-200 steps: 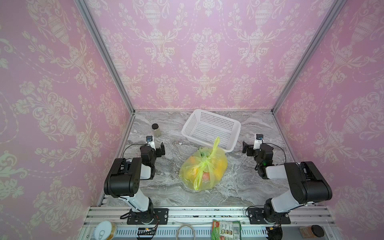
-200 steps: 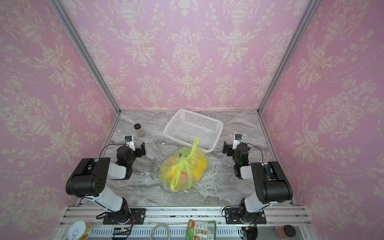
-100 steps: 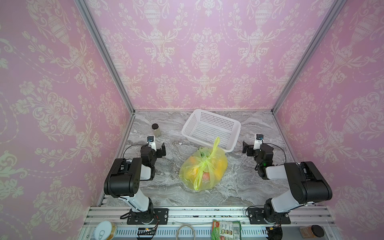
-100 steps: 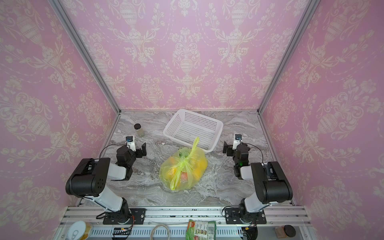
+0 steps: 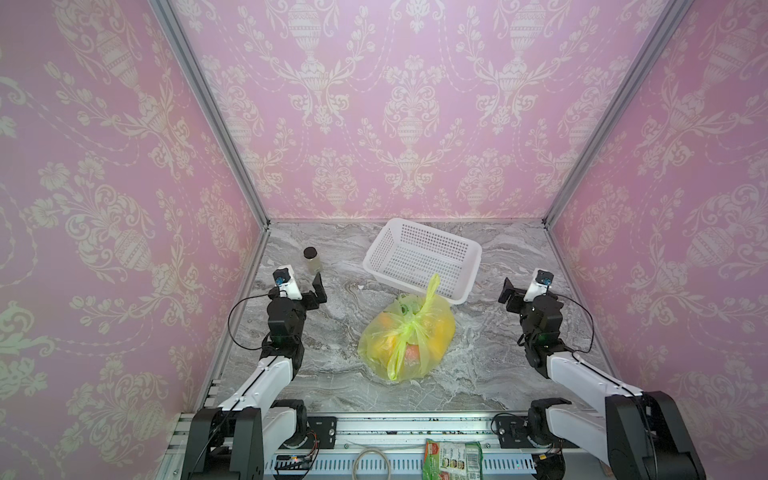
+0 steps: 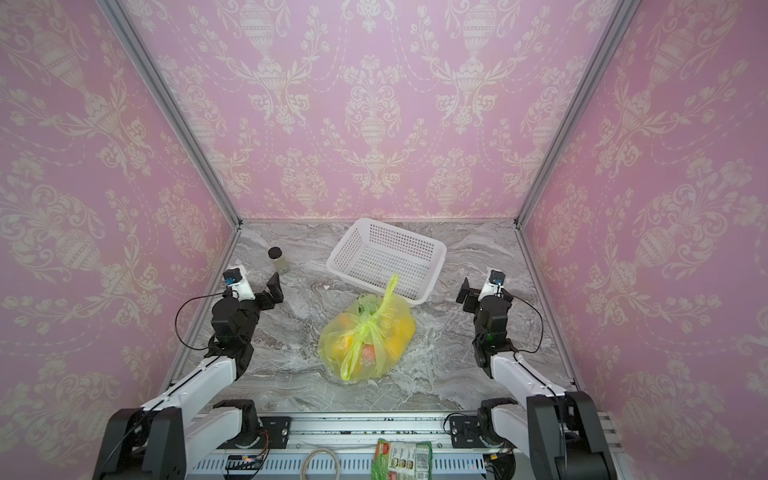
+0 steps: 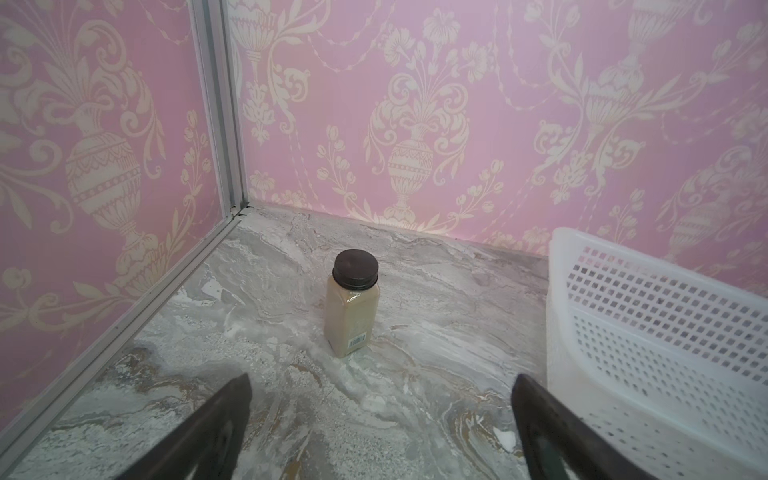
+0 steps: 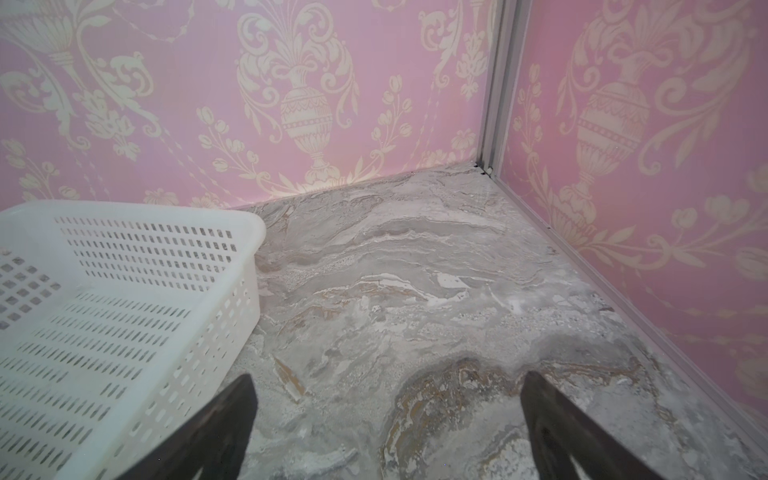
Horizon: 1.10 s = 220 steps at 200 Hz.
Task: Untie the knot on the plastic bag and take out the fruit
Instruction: 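Raise both grippers from rest and open them above the table, then move both grippers in to grasp the knotted top of the yellow bag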
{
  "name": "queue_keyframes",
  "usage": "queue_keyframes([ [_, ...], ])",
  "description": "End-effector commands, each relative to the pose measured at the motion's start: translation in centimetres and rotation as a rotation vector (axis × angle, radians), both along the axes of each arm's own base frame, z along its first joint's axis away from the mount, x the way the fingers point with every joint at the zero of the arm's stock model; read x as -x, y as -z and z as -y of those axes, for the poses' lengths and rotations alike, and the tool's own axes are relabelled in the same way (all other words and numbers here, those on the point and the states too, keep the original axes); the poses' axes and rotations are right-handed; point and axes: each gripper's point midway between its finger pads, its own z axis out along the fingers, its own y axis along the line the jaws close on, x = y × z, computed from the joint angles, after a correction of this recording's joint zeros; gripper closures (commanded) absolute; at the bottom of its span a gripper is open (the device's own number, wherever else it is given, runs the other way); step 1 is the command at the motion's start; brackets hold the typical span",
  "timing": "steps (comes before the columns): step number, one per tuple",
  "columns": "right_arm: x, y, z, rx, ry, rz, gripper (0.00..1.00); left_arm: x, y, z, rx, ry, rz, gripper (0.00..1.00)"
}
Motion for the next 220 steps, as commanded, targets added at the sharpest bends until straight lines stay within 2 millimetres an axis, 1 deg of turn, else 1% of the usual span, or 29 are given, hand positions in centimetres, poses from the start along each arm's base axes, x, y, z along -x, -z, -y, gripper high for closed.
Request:
queue_keyframes([
  [1,1.8,-0.1,1.3,-0.173,0.105,-0.028,0.0,1.7,1.9,0.9,0.173,0.017,-0.132,0.01],
  [8,2.4,0.1,1.5,-0.239,0.128,-0.021,0.0,2.2,1.8,0.7,0.182,0.003,-0.132,0.01],
  [15,3.2,1.0,1.3,-0.276,0.122,-0.06,0.0,2.9,2.0,-0.1,0.212,-0.051,-0.15,0.01],
  [26,4.5,1.8,2.5,-0.313,0.2,-0.042,0.0,4.3,2.5,-1.7,0.268,-0.161,-0.188,0.01],
  [31,5.1,2.2,3.0,-0.343,0.233,-0.023,0.0,4.9,2.4,-2.2,0.281,-0.198,-0.2,0.01],
  [37,5.6,2.2,3.1,-0.364,0.231,0.004,0.0,5.4,2.1,-2.7,0.29,-0.23,-0.202,0.01],
  [43,5.7,1.9,2.7,-0.379,0.184,0.033,0.0,5.9,1.8,-3.1,0.304,-0.256,-0.203,0.01],
  [51,5.6,0.8,1.3,-0.372,0.077,0.081,0.0,6.4,1.5,-3.1,0.335,-0.262,-0.201,0.01],
  [58,5.5,-0.3,0.0,-0.356,-0.012,0.125,0.0,6.2,0.7,-2.1,0.347,-0.195,-0.175,0.01],
  [69,5.6,-1.2,-1.3,-0.371,-0.096,0.155,0.0,5.8,-0.9,-0.2,0.365,-0.076,-0.129,0.01],
  [78,5.5,-2.0,-2.5,-0.376,-0.161,0.149,0.0,5.7,-1.9,0.7,0.389,-0.021,-0.105,0.01],
  [88,5.2,-2.5,-3.6,-0.381,-0.215,0.119,0.0,5.7,-2.5,1.3,0.41,0.013,-0.105,0.03],
  [92,5.0,-2.3,-4.0,-0.383,-0.231,0.095,0.0,5.7,-2.6,1.6,0.414,0.026,-0.11,0.04],
  [95,4.9,-2.7,-4.3,-0.382,-0.243,0.088,0.0,5.7,-2.8,1.8,0.415,0.04,-0.114,0.05],
  [101,4.7,-2.7,-5.0,-0.38,-0.27,0.057,0.0,5.8,-3.1,2.4,0.417,0.075,-0.131,0.07],
  [116,4.3,-3.9,-7.3,-0.354,-0.353,0.014,0.01,5.9,-3.8,4.0,0.406,0.166,-0.175,0.12],
  [126,4.5,-4.4,-8.6,-0.332,-0.393,-0.006,0.01,6.1,-4.3,5.2,0.403,0.227,-0.199,0.14],
  [133,4.7,-4.8,-9.5,-0.312,-0.419,-0.012,0.01,6.3,-4.4,5.8,0.395,0.252,-0.215,0.18],
  [148,5.4,-6.0,-11.5,-0.257,-0.481,-0.014,0.02,6.5,-5.0,7.3,0.368,0.315,-0.235,0.2],
  [168,6.3,-7.5,-13.7,-0.219,-0.545,-0.016,0.03,6.6,-5.0,10.3,0.289,0.409,-0.273,0.24],
  [178,6.5,-7.6,-14.6,-0.221,-0.569,-0.028,0.03,6.6,-4.7,12.0,0.241,0.447,-0.293,0.26],
  [187,6.8,-7.7,-15.8,-0.223,-0.611,-0.032,0.03,6.6,-4.6,13.7,0.206,0.499,-0.305,0.28],
  [200,7.0,-8.0,-17.2,-0.217,-0.658,-0.036,0.03,7.1,-4.4,16.0,0.166,0.566,-0.322,0.29],
  [220,7.2,-7.9,-19.1,-0.205,-0.697,-0.061,0.04,8.1,-3.8,18.4,0.103,0.619,-0.347,0.3],
])
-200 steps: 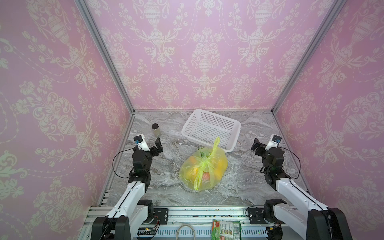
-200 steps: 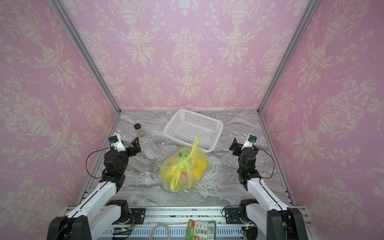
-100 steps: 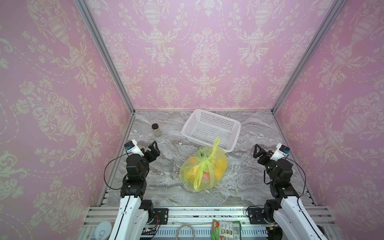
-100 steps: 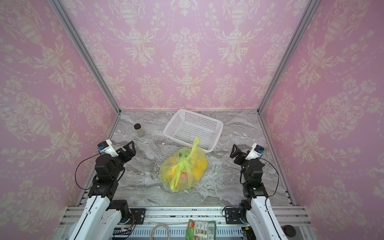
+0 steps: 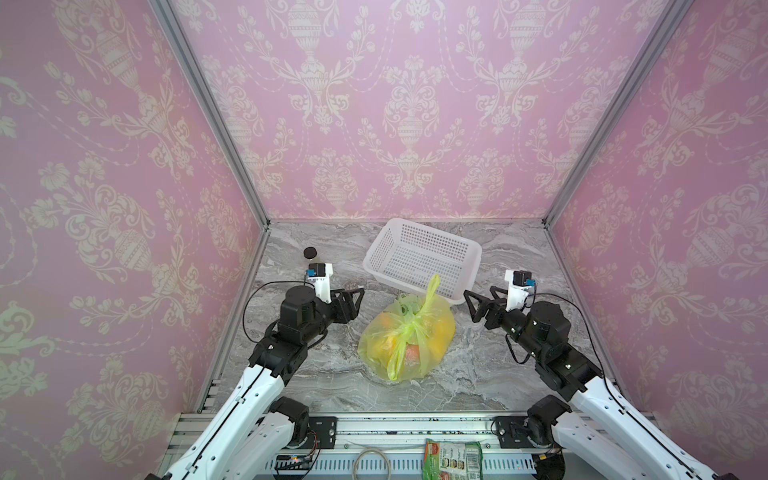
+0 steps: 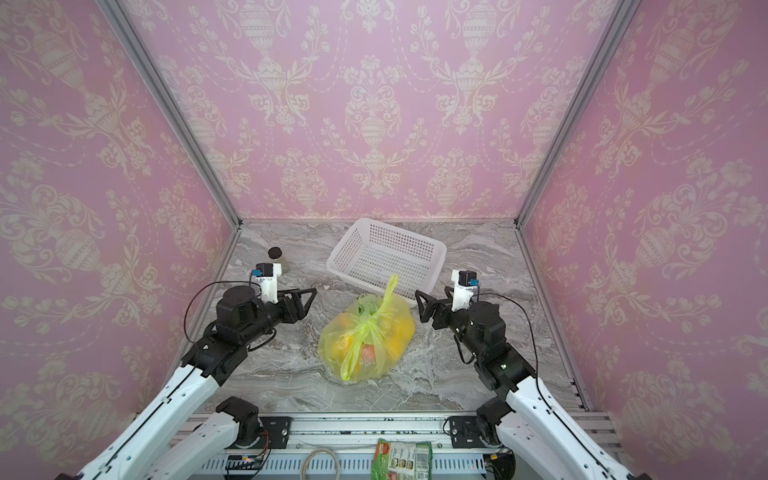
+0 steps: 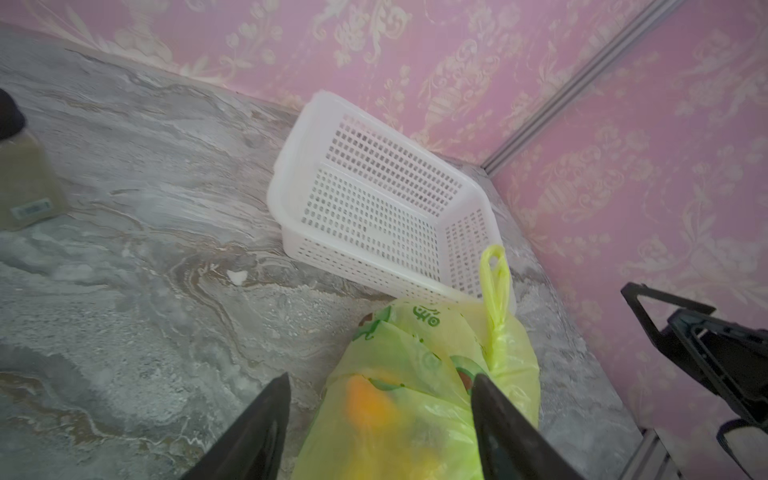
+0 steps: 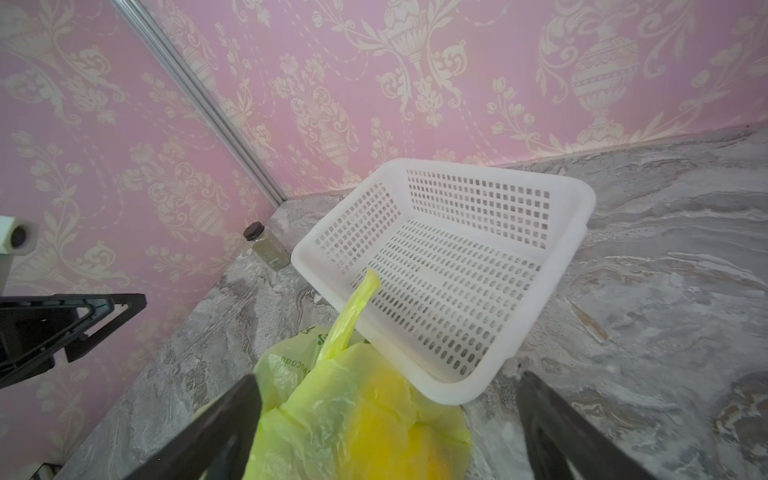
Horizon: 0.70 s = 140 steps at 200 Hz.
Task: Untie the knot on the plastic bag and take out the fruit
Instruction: 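Move both grippers in to grasp the knotted top of the yellow bag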
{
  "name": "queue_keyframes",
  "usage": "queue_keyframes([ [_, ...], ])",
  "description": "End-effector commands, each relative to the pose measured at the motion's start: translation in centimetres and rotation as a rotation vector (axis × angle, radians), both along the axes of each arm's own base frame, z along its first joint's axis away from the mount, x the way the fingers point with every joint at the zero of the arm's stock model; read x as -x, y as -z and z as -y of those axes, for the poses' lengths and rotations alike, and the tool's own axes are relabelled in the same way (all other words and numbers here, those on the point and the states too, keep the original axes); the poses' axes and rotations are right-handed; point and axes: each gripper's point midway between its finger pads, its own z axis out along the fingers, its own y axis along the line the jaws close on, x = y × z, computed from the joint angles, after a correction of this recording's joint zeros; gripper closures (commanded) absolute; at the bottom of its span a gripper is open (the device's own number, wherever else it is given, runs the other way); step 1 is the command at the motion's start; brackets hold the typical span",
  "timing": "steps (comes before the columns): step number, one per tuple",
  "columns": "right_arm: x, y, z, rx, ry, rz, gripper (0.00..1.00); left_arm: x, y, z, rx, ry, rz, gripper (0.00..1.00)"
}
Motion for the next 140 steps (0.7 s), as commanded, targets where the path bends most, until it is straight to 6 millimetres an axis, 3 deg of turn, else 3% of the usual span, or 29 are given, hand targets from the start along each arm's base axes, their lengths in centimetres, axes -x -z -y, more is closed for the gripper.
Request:
queue_keyframes([
  [1,0.1,-0.2,-1.4,0.051,-0.029,-0.009,0.04,0.8,0.0,1.6,-0.106,0.05,0.033,0.3],
  [24,0.6,0.4,-3.5,0.102,-0.092,-0.035,0.04,2.8,1.2,3.0,-0.164,0.096,0.016,0.32],
  [60,1.3,3.0,-5.6,0.24,-0.154,-0.093,0.04,5.7,3.4,4.2,-0.181,0.171,-0.02,0.32],
  [103,1.4,5.3,-6.8,0.332,-0.178,-0.12,0.0,6.2,6.9,5.3,-0.263,0.204,-0.084,0.33],
  [140,1.5,6.7,-8.0,0.339,-0.225,-0.162,0.0,5.9,8.8,5.2,-0.342,0.198,-0.118,0.26],
])
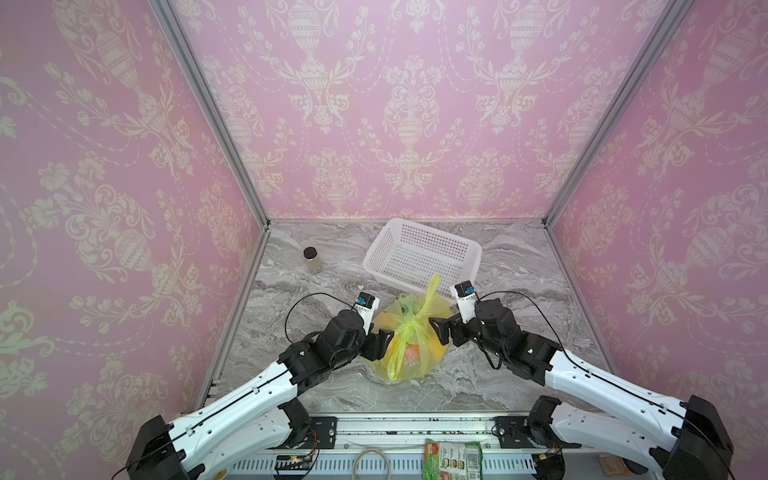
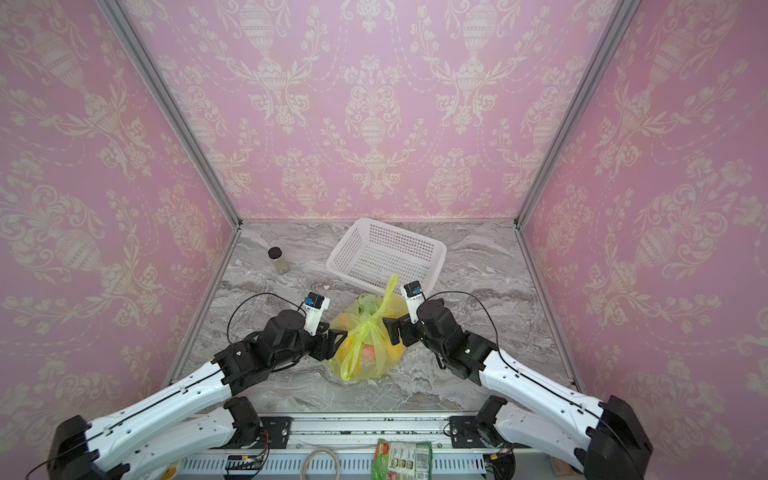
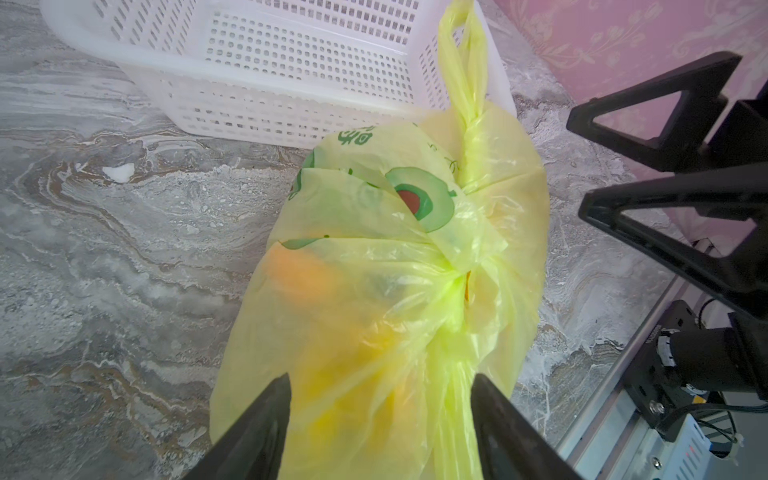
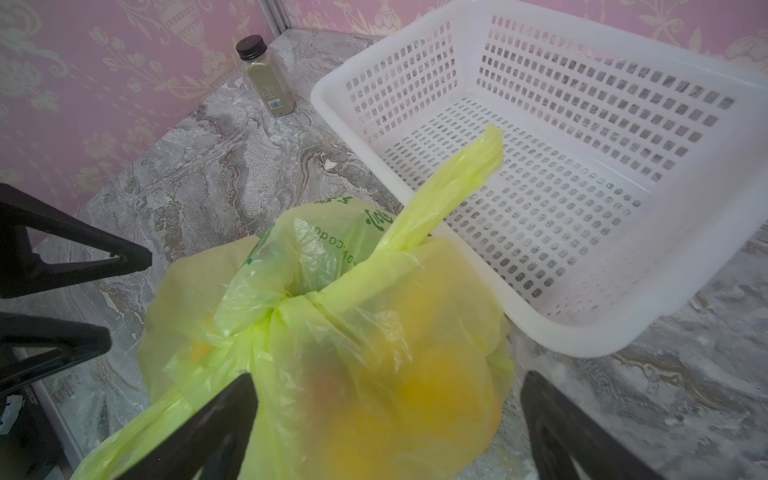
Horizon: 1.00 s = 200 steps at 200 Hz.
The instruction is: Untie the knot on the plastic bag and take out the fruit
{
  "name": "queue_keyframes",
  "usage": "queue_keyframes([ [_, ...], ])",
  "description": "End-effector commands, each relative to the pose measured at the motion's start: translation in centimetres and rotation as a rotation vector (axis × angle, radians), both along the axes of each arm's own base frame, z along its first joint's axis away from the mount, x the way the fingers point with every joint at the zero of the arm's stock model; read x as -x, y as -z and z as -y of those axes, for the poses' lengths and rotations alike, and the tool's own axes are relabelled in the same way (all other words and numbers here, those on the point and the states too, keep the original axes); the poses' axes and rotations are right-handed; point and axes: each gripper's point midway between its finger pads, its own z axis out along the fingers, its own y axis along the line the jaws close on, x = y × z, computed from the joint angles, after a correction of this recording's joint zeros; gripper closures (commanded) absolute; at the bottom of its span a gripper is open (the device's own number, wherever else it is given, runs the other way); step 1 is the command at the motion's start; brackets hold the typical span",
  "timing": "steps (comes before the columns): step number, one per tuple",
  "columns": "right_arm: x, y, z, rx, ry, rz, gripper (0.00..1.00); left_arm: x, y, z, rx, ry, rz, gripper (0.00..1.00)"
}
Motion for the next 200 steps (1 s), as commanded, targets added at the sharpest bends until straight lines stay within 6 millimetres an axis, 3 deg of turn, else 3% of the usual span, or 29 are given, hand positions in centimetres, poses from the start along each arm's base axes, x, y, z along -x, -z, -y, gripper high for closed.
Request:
queue_keyframes([
  [1,-0.1,-0.2,-0.8,0.015,-0.026,0.001,0.0,-0.2,1.4,-0.6,-0.077,-0.013,-0.002,0.26],
  [53,-1.3,2.7,-2.0,0.132,-0.013,-0.062,0.0,-0.4,2.8,-0.4,-0.12,-0.013,-0.018,0.18],
  [70,-1.8,3.7,-2.2,0.188,0.001,-0.073,0.1,-0.7,3.2,-0.5,-0.145,-0.02,-0.026,0.18],
  [88,-2.0,4.5,-2.7,0.232,-0.01,-0.087,0.32,-0.8,3.6,-0.5,-0.167,-0.024,-0.036,0.17],
  [113,-2.1,4.4,-3.1,0.253,-0.003,-0.063,0.77,-0.8,3.7,-0.5,-0.176,-0.026,-0.04,0.17],
  [142,-1.8,3.5,-3.3,0.209,-0.014,-0.032,0.98,-0.9,3.7,-0.6,-0.179,-0.027,-0.036,0.16],
  [182,-0.5,2.0,-4.2,0.14,-0.076,0.01,1.0,-0.9,3.2,0.2,-0.12,-0.017,-0.021,0.15],
  [200,0.0,1.5,-4.5,0.113,-0.102,0.033,1.0,-1.1,3.2,0.9,-0.077,-0.015,-0.016,0.25],
])
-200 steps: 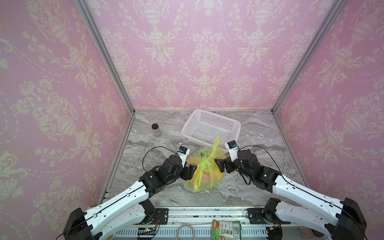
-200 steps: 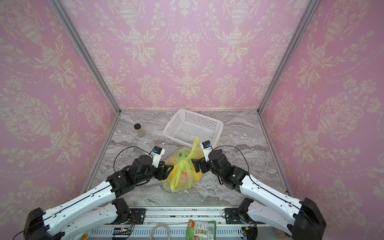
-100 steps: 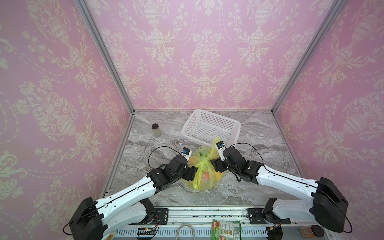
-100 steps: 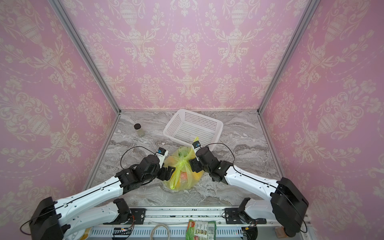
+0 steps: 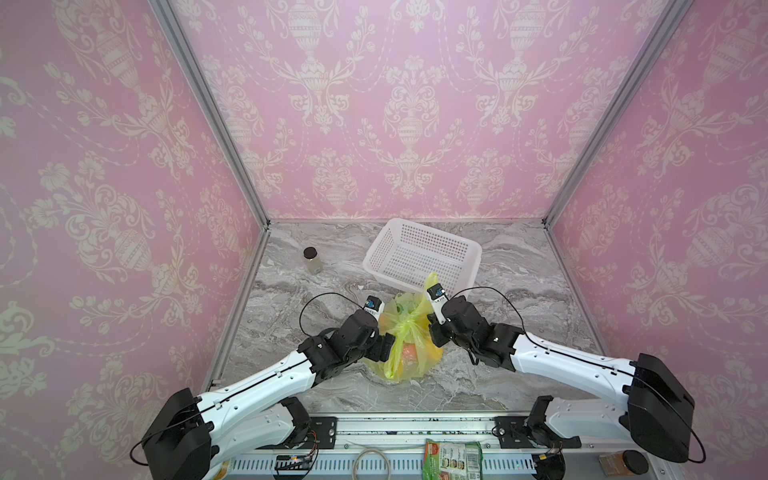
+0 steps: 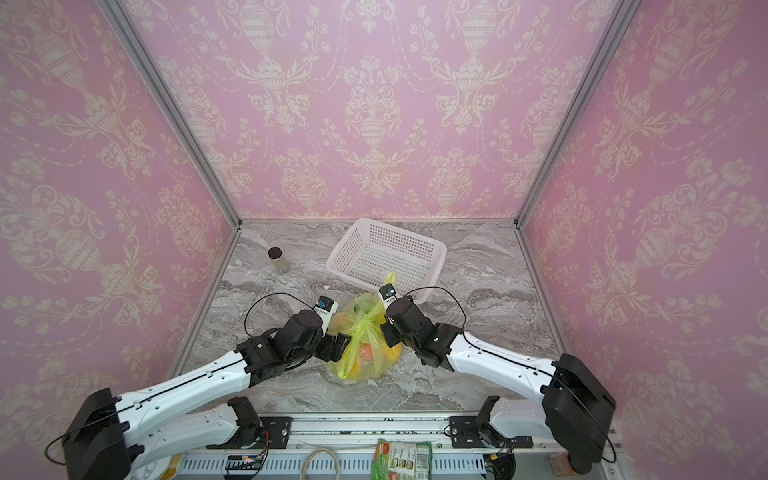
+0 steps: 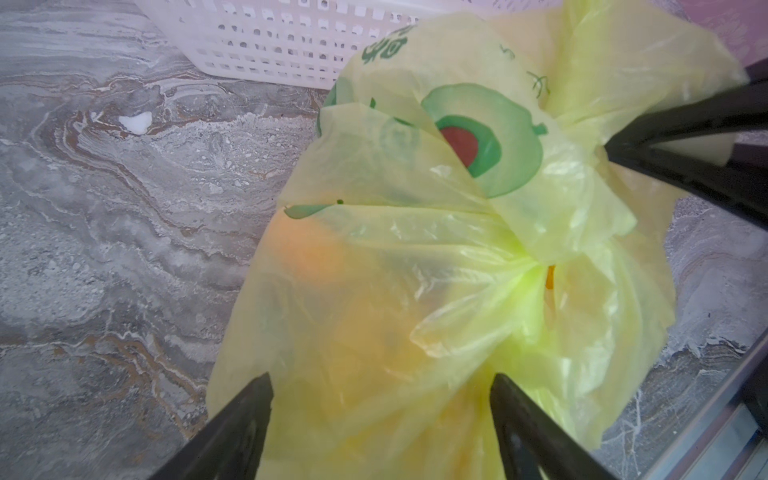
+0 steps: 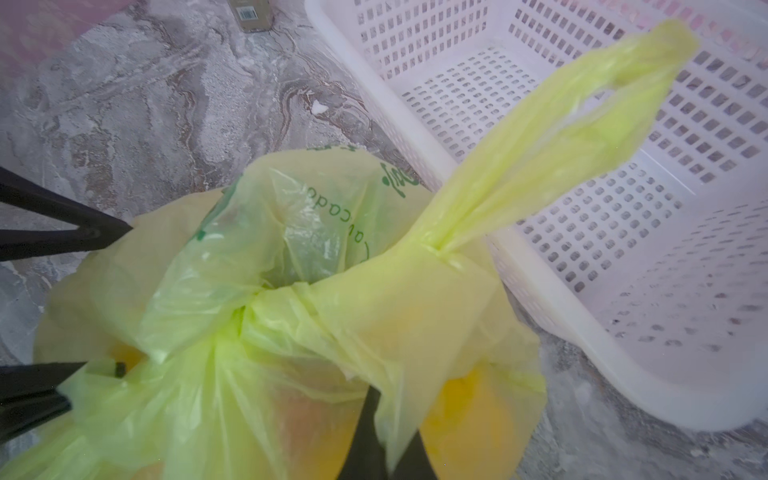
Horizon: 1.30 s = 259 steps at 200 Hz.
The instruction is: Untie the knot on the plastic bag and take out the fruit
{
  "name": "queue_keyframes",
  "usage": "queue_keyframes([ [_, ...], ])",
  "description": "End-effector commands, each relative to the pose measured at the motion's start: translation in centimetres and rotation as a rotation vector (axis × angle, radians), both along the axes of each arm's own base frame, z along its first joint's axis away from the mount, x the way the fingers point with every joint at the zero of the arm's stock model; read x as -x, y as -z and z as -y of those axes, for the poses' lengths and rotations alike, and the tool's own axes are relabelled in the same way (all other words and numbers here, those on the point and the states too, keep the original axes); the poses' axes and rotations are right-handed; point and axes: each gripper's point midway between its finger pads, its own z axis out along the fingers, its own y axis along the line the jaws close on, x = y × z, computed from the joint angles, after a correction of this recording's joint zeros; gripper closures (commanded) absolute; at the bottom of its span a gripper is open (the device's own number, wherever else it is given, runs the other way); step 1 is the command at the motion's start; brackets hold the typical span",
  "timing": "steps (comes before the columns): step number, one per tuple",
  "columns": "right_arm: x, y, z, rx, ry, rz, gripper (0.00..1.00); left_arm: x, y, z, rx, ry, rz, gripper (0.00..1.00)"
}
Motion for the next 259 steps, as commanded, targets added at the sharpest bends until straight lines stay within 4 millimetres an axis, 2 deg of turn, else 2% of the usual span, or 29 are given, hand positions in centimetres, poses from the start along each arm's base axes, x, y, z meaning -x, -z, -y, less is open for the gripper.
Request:
queue_keyframes([
  [1,0.7,-1.6,-0.8,-0.061,-0.053,0.052,1.0,-0.2,-0.5,0.9,0.051,0.016,0.027,0.26],
  [7,0.8,-1.7,-0.8,-0.065,-0.055,0.057,1.0,-0.4,-0.4,1.0,0.052,0.012,0.026,0.36],
  [22,0.8,-1.9,-0.5,-0.074,-0.043,0.065,1.0,-0.6,-0.1,1.2,0.037,0.01,0.015,0.74],
  [30,0.8,-1.9,-0.2,-0.081,-0.033,0.076,1.0,-0.7,0.1,1.0,0.022,0.001,0.012,0.88],
  [39,0.7,-1.9,0.3,-0.086,-0.011,0.096,1.0,-1.0,0.3,0.5,0.0,-0.026,0.015,1.0],
  [79,-0.2,-1.9,3.8,-0.1,0.141,0.152,1.0,-1.5,-1.2,-2.9,-0.027,-0.16,0.087,1.0],
  [111,-0.9,-1.1,6.5,-0.131,0.246,0.135,1.0,-1.2,-3.0,-8.1,-0.019,-0.31,0.123,1.0],
  [133,-1.2,-0.6,8.2,-0.152,0.315,0.135,1.0,-0.7,-3.4,-12.0,-0.001,-0.43,0.129,1.0],
  [151,-1.2,-0.5,9.2,-0.171,0.35,0.135,1.0,-0.3,-3.9,-14.2,0.024,-0.51,0.143,1.0],
  [198,-1.0,0.0,11.3,-0.178,0.428,0.141,1.0,0.5,-4.0,-17.2,0.012,-0.638,0.165,1.0],
  [224,-0.6,0.2,12.2,-0.192,0.452,0.153,1.0,0.6,-3.7,-17.4,0.022,-0.647,0.156,1.0],
  [238,-0.3,-0.4,11.9,-0.215,0.42,0.165,0.87,0.4,-3.8,-16.7,0.039,-0.615,0.151,1.0],
  [259,1.0,-2.2,9.2,-0.251,0.224,0.179,0.6,0.0,-3.8,-14.8,0.088,-0.532,0.139,1.0],
])
